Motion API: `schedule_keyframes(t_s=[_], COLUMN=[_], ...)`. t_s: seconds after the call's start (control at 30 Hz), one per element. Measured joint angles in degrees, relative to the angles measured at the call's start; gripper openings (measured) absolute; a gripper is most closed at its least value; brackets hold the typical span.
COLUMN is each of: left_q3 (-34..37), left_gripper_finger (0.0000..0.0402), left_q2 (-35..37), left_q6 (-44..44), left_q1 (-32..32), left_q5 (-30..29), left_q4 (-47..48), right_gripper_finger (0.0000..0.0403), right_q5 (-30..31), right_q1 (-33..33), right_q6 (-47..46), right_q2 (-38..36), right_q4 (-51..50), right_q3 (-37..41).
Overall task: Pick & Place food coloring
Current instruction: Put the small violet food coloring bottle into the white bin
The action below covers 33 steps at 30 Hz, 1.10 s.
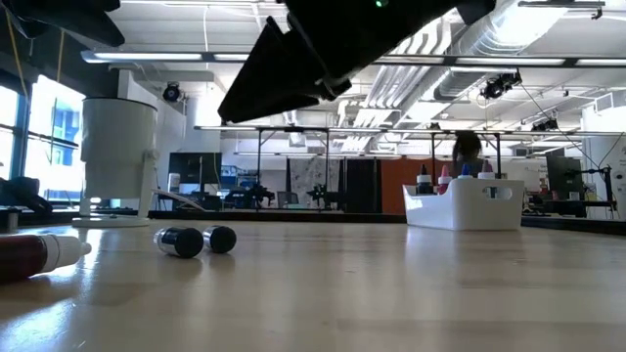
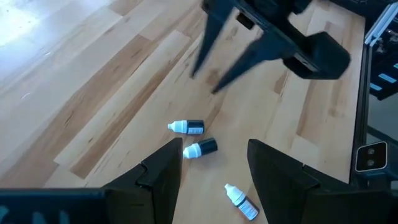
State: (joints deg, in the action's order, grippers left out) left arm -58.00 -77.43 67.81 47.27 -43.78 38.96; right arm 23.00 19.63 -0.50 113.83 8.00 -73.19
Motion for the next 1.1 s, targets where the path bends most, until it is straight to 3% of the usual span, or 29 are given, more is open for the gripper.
schedule_keyframes(t_s=[0.17,0.43,0.7,1.1], left_q3=[0.0,0.0,0.0,0.0], left_gripper_finger=[0.0181,0.0181,0.0181,0.0181], left_q2=[0.02,0.02,-1.3,-2.65], left_q6=[0.13,0.12,0.09,0.0], left_q1=[-0.02,-0.02,-0.02,-0.02], left_q5=[-0.28,-2.06,-3.31,-5.74], left_q4=[-0.35,-4.03,-7.45,-12.66], right_gripper_finger=[0.0108,0.0142,0.0194,0.02], right_q5=[-7.58,-8.1,-8.81,-8.6], right_q1=[-0.06,-2.09,-3.19,-3.12], right_q6=[-2.47,-4.18,-10.1,-14.05], right_q2=[1.18,6.56,6.92,7.53], right_q4=[0.18,0.09,2.0,3.42], right_q3=[0.9,1.01,1.01,0.99])
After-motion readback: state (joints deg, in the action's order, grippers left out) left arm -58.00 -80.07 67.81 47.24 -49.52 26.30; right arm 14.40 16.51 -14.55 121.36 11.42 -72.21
